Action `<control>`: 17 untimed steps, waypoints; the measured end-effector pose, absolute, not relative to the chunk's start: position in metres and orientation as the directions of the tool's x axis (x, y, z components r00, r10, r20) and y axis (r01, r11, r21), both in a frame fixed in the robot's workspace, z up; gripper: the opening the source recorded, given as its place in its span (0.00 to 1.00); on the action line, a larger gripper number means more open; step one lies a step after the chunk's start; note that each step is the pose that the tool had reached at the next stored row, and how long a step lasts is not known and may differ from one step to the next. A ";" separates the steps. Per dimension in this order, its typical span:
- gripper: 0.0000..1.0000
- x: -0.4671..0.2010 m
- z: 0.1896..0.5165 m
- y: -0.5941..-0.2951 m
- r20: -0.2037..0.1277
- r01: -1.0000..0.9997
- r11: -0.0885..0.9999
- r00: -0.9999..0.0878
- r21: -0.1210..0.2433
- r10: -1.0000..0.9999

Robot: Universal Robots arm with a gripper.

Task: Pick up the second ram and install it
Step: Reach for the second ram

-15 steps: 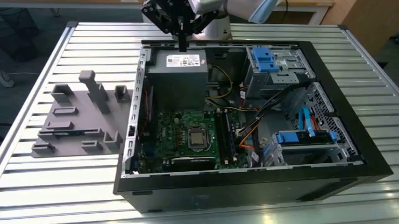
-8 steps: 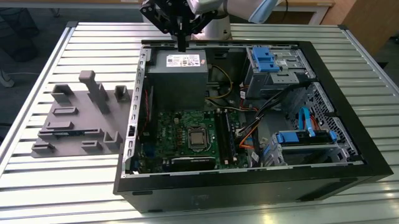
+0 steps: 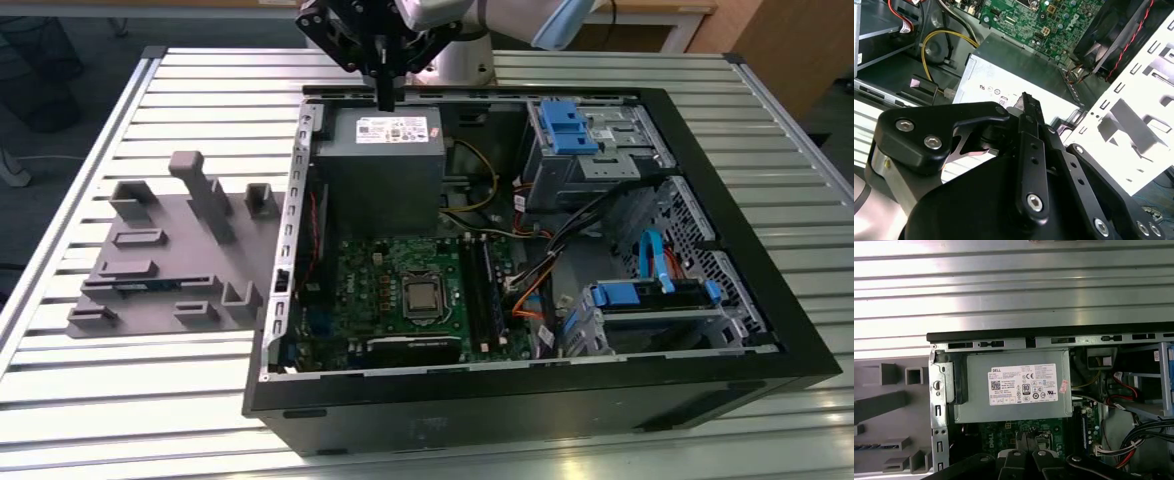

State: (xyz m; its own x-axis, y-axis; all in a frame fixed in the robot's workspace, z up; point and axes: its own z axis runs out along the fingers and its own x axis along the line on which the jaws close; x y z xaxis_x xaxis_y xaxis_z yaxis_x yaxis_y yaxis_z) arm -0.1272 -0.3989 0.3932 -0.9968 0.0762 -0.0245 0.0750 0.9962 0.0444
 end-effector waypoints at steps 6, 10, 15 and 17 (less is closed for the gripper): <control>0.11 -0.129 0.393 -0.399 -0.024 0.075 0.996 -0.997 0.044 0.076; 0.11 -0.132 0.393 -0.399 -0.024 0.075 0.996 -0.997 0.044 0.076; 0.11 -0.134 0.393 -0.399 -0.025 0.075 0.996 -0.997 0.044 0.076; 0.11 -0.135 0.393 -0.399 -0.024 0.075 0.996 -0.997 0.044 0.076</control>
